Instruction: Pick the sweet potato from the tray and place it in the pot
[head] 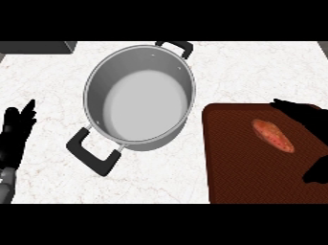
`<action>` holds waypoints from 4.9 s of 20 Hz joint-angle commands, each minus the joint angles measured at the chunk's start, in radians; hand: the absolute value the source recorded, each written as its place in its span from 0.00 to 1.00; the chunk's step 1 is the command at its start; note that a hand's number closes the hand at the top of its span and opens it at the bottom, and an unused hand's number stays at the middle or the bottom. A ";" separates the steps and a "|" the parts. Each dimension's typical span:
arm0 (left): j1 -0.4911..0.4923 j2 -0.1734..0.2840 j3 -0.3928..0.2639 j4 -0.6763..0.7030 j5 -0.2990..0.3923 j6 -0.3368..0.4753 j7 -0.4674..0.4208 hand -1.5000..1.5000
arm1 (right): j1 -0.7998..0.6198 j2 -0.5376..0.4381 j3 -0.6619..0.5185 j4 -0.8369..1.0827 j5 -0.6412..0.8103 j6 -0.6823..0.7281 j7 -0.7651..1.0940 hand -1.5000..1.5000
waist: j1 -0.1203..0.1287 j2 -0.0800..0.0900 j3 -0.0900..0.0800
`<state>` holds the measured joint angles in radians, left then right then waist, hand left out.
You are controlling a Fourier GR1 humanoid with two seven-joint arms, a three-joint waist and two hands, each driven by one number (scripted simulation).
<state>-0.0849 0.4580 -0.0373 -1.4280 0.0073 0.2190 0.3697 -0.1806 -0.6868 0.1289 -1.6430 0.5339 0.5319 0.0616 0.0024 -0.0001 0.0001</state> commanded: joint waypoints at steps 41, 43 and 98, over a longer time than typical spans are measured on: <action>0.033 -0.132 0.184 -0.035 -0.149 -0.168 -0.017 0.50 | -0.131 0.252 -0.074 0.358 0.429 -0.217 -0.308 1.00 | 0.001 0.000 0.000; -0.060 -0.131 0.184 -0.011 -0.166 -0.156 0.060 0.50 | -0.094 0.204 -0.109 0.330 0.416 -0.227 -0.365 1.00 | -0.005 -0.001 0.000; -0.028 -0.152 0.168 -0.019 -0.171 -0.200 0.020 0.50 | -0.878 0.686 0.214 0.216 0.321 -0.390 1.143 1.00 | 0.055 0.006 -0.002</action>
<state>-0.1505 0.2988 0.1285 -1.4245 -0.1799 0.0451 0.3931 -1.0379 -0.0075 0.3548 -1.5713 0.9230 0.2772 1.0982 0.0440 0.0043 -0.0020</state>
